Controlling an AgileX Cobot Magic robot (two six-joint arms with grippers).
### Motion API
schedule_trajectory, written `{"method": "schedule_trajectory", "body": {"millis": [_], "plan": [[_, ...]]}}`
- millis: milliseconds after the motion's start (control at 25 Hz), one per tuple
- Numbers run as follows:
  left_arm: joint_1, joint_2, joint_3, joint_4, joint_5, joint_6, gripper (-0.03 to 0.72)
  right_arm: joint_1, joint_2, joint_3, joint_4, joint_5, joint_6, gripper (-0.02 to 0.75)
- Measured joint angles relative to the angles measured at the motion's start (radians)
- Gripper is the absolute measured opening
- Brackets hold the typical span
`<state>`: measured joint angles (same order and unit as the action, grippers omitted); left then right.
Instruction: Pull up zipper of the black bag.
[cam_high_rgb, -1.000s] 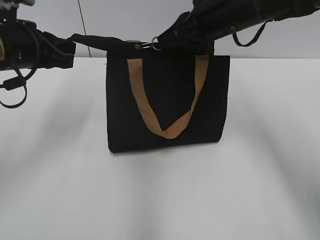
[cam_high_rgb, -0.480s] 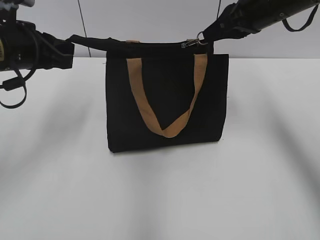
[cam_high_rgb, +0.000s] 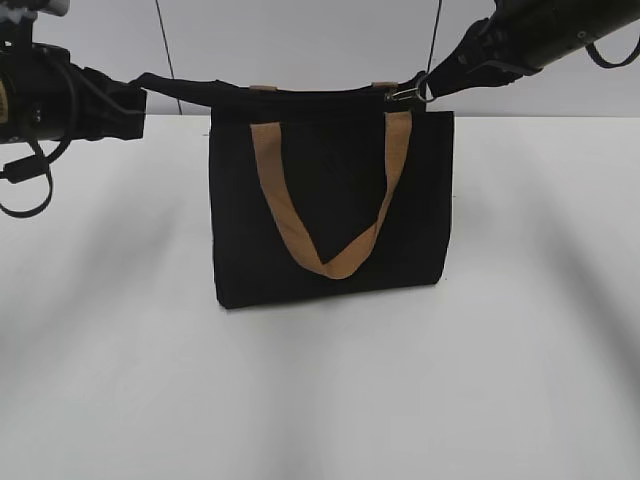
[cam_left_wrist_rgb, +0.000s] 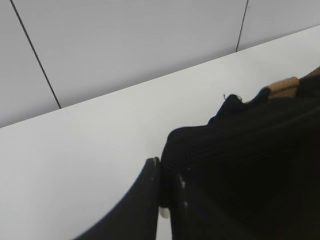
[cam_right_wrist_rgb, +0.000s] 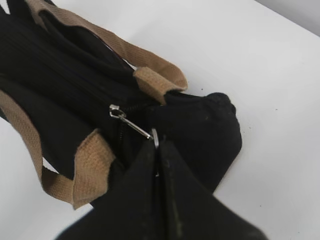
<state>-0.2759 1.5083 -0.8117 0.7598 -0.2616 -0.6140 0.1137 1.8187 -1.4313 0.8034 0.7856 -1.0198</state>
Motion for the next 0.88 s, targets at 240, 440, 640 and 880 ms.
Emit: {"method": "schedule_trajectory", "body": {"millis": [240,440,640,880], "plan": [[0.000,0.001,0.000,-0.004,0.008,0.000,0.025,0.016,-0.001,0.000,-0.002,-0.002,0.017,0.038],[0.000,-0.001,0.000,-0.009,0.048,-0.072,0.337,0.028,-0.015,0.000,-0.012,0.008,0.049,0.426],[-0.051,-0.063,0.000,-0.033,0.253,-0.212,0.512,0.028,-0.042,0.000,-0.052,0.119,0.156,0.570],[-0.217,-0.179,0.000,-0.208,0.616,-0.195,0.481,0.029,-0.084,0.000,-0.110,0.283,0.318,0.579]]}}
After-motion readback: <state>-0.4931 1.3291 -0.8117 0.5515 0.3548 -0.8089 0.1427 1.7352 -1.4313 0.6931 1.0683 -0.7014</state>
